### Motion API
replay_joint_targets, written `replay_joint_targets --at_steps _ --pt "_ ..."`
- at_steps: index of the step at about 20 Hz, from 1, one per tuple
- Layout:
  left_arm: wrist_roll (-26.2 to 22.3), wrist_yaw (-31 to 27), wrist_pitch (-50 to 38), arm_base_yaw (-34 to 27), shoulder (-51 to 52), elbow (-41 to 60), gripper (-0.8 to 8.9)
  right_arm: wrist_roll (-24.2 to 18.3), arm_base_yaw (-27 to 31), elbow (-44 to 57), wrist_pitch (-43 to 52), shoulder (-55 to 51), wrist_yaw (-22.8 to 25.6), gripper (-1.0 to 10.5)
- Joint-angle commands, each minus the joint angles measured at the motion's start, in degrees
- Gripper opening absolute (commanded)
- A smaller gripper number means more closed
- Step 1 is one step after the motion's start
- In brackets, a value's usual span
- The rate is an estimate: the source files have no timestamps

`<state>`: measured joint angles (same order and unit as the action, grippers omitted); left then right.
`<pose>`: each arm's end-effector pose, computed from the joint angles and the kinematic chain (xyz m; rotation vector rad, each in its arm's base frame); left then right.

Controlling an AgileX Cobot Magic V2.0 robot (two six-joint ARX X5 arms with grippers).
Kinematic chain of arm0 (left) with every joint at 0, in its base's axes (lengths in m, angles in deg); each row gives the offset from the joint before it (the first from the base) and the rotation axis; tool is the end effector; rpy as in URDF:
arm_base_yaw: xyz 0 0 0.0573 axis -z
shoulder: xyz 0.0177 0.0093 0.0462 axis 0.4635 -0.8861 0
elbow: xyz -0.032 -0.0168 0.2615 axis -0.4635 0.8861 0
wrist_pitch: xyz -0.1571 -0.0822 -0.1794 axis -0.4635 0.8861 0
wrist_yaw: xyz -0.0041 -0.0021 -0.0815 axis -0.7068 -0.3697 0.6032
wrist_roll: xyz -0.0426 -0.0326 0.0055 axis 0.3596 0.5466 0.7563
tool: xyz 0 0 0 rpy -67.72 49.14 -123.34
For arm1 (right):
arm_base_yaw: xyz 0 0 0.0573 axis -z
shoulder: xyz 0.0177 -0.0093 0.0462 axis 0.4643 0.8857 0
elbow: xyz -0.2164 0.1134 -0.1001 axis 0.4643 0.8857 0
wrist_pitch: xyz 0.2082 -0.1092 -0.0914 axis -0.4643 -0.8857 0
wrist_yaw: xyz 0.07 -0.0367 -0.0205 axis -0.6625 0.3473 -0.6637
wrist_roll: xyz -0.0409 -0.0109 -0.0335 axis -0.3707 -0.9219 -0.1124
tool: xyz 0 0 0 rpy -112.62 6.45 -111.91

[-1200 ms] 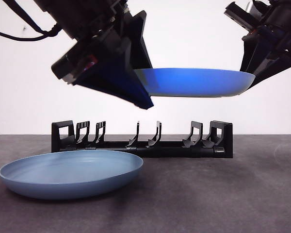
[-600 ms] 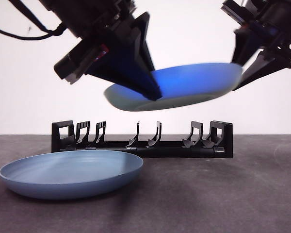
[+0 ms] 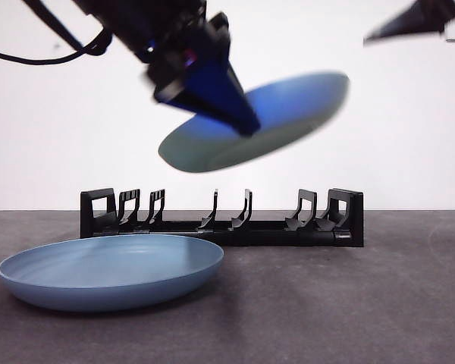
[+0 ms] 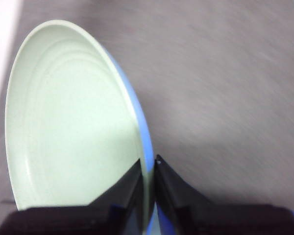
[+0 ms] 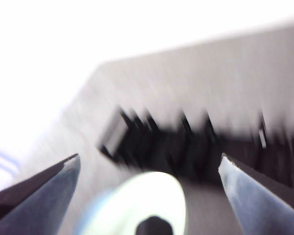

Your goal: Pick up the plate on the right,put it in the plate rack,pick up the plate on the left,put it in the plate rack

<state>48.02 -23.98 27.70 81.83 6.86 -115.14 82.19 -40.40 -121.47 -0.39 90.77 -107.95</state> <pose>0.1661 -0.2257 0.2512 0.9570 0.1928 -0.9922 0.2518 0.0701 0.3614 0.3324 0.4228 0.6264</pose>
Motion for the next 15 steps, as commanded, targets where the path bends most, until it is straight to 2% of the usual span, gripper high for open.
replay_joint_targets --at_steps 1,3,5,15 --pt "14.0 0.0 -5.7 -4.1 0.1 -0.7 -0.08 1.0 0.0 -0.3 2.6 -3.2 0.1 4.7" --pt "22.6 3.5 -8.4 -8.8 0.1 -2.3 -0.08 0.9 0.0 -0.3 3.3 -5.9 0.2 4.7" --pt "27.8 7.5 -10.1 -12.6 0.0 -3.7 -0.09 0.9 0.0 -0.3 3.2 -7.2 0.2 4.7" --pt "43.0 26.2 -16.4 -29.0 -3.3 -8.7 -0.08 0.9 0.0 -0.3 1.0 -8.6 0.1 4.7"
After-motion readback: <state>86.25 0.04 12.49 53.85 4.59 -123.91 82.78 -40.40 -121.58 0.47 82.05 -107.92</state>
